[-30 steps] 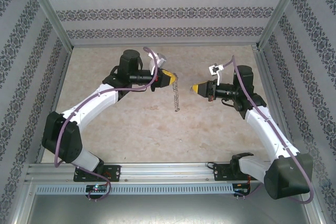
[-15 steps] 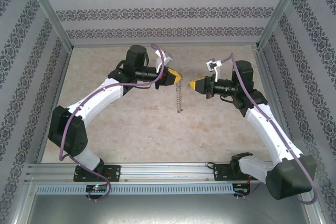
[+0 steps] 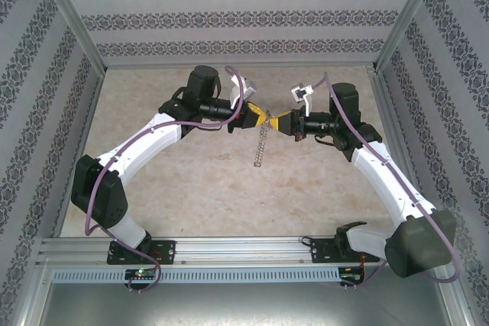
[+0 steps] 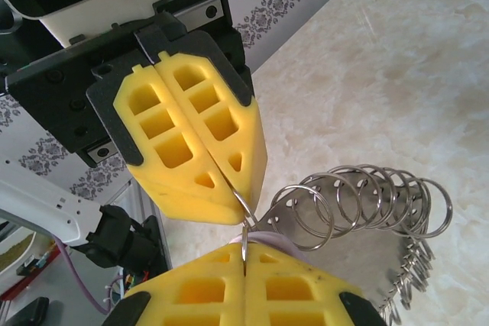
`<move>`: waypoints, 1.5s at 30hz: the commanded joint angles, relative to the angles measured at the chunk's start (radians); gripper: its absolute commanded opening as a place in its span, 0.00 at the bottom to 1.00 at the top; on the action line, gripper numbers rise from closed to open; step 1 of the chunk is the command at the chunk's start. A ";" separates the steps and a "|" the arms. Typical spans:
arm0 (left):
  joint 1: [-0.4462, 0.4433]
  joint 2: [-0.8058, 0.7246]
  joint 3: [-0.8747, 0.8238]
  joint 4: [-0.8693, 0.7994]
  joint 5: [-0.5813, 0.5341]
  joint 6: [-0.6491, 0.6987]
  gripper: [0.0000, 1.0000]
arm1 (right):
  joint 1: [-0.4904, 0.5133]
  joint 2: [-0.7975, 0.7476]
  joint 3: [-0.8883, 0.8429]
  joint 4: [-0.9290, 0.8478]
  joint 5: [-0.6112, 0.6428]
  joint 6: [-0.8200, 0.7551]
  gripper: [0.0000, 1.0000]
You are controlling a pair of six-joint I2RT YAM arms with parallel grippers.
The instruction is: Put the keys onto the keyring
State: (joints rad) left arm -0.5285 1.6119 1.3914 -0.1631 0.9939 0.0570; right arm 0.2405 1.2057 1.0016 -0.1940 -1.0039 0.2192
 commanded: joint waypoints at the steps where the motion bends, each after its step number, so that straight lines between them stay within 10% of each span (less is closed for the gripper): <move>1: -0.022 -0.014 0.050 -0.022 0.039 0.042 0.00 | 0.010 0.003 0.037 0.001 -0.024 -0.034 0.00; 45: -0.101 0.022 0.199 -0.279 0.029 0.256 0.00 | -0.013 -0.057 0.025 -0.125 0.031 -0.076 0.00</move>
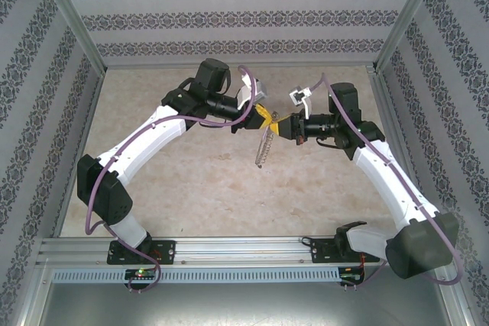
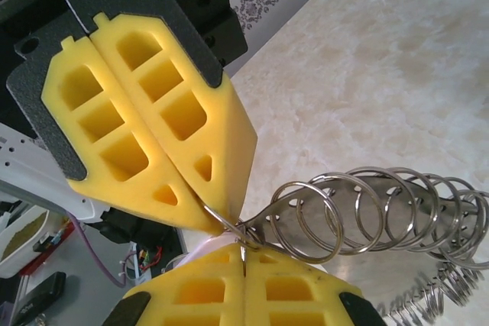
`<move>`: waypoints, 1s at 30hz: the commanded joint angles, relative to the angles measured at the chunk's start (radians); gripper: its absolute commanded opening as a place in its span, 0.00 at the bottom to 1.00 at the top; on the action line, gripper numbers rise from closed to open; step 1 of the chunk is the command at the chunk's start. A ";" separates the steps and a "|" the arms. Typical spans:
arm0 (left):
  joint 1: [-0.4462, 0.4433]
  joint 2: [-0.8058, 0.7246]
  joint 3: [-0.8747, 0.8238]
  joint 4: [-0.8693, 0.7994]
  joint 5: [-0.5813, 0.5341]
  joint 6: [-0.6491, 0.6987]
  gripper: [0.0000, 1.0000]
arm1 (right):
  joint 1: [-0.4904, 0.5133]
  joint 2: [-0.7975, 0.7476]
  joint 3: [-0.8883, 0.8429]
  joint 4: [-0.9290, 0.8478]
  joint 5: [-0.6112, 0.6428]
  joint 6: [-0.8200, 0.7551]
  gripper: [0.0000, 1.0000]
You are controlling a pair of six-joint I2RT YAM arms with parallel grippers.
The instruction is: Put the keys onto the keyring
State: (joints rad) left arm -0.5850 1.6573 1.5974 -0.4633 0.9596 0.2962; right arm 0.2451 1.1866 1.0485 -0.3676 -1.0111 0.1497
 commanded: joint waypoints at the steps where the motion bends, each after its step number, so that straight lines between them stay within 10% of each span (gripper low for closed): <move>1: -0.045 -0.024 -0.007 0.022 0.061 0.018 0.00 | -0.022 -0.054 -0.035 0.052 0.042 -0.003 0.00; 30: -0.045 0.034 0.107 -0.054 0.060 0.132 0.00 | -0.100 -0.121 -0.039 0.024 -0.019 -0.065 0.00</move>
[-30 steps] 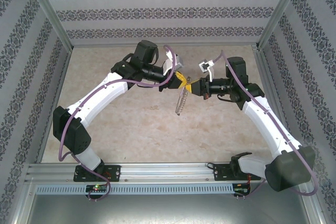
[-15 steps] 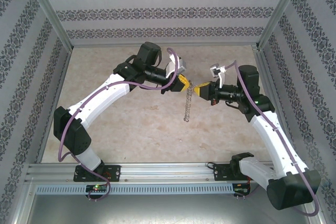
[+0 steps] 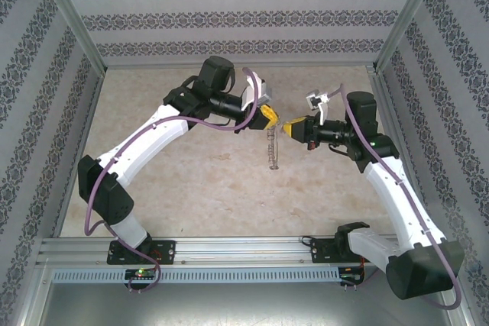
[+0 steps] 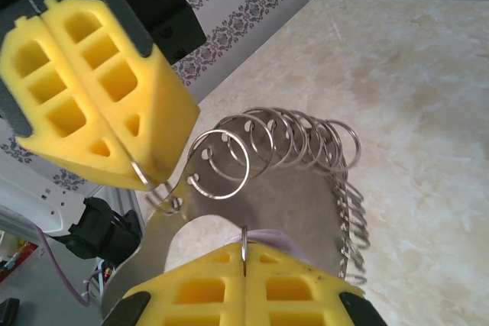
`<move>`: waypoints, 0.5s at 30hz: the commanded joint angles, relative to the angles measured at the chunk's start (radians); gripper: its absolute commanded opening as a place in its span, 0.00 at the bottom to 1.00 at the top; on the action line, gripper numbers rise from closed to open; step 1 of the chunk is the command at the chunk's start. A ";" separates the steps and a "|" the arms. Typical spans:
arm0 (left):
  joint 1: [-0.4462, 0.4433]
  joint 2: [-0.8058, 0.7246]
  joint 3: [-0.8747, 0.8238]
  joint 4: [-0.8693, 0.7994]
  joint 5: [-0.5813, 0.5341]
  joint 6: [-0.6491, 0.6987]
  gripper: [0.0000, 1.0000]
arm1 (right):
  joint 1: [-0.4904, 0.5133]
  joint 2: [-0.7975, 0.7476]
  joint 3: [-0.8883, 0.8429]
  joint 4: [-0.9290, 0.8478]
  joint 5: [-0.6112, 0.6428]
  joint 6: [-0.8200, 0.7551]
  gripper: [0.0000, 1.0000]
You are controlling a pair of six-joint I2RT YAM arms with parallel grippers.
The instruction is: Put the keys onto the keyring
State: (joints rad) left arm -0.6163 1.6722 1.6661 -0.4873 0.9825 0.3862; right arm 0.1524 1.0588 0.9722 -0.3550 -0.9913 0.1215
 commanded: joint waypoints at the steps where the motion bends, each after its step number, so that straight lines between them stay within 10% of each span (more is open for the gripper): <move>1: -0.013 0.023 0.045 -0.036 0.039 0.046 0.00 | -0.006 0.010 0.043 0.012 -0.038 -0.040 0.00; 15: -0.013 0.037 0.050 -0.040 0.005 0.052 0.00 | -0.007 -0.037 0.018 -0.059 0.025 -0.066 0.00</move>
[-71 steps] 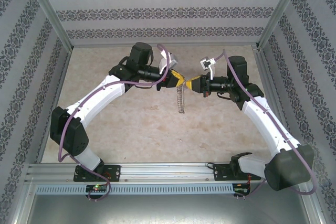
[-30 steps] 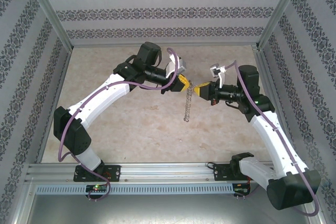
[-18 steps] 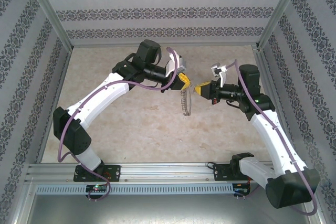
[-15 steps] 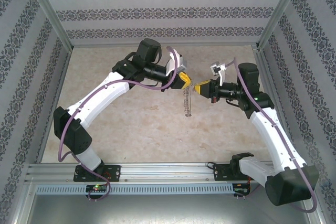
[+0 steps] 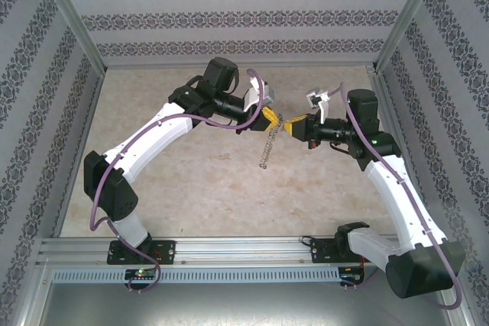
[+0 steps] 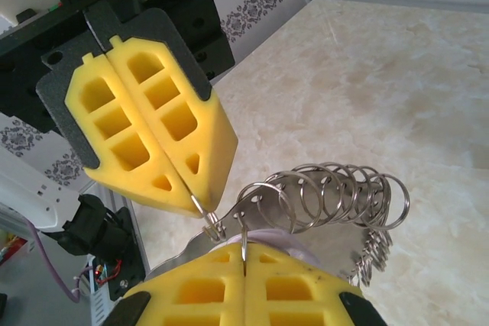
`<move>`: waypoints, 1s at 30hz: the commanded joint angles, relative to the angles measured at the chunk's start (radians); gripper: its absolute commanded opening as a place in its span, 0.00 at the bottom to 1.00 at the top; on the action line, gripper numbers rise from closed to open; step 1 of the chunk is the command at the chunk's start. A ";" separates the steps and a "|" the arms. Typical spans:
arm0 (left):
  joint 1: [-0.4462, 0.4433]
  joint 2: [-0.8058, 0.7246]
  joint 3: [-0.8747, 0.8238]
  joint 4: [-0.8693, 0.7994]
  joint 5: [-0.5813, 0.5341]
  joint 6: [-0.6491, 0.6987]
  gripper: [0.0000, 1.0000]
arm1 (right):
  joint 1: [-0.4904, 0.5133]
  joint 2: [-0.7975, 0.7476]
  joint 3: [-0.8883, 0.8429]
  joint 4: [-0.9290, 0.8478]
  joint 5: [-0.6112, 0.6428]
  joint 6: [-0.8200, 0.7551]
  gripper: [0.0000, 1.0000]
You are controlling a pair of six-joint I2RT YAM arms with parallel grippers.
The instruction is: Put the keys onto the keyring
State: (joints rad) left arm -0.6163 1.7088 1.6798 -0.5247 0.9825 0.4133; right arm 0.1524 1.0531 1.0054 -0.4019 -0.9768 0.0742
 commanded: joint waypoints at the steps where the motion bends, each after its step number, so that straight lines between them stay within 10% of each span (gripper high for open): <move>1: -0.013 0.001 0.038 -0.003 0.005 0.027 0.00 | -0.007 -0.035 -0.020 -0.012 0.009 -0.017 0.00; 30: -0.013 0.008 0.041 -0.012 0.035 0.029 0.00 | 0.046 0.026 0.057 -0.010 0.012 -0.030 0.00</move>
State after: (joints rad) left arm -0.6163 1.7088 1.6817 -0.5285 0.9901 0.4160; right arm 0.1879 1.0775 1.0332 -0.4156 -0.9653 0.0715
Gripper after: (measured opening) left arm 0.053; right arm 0.065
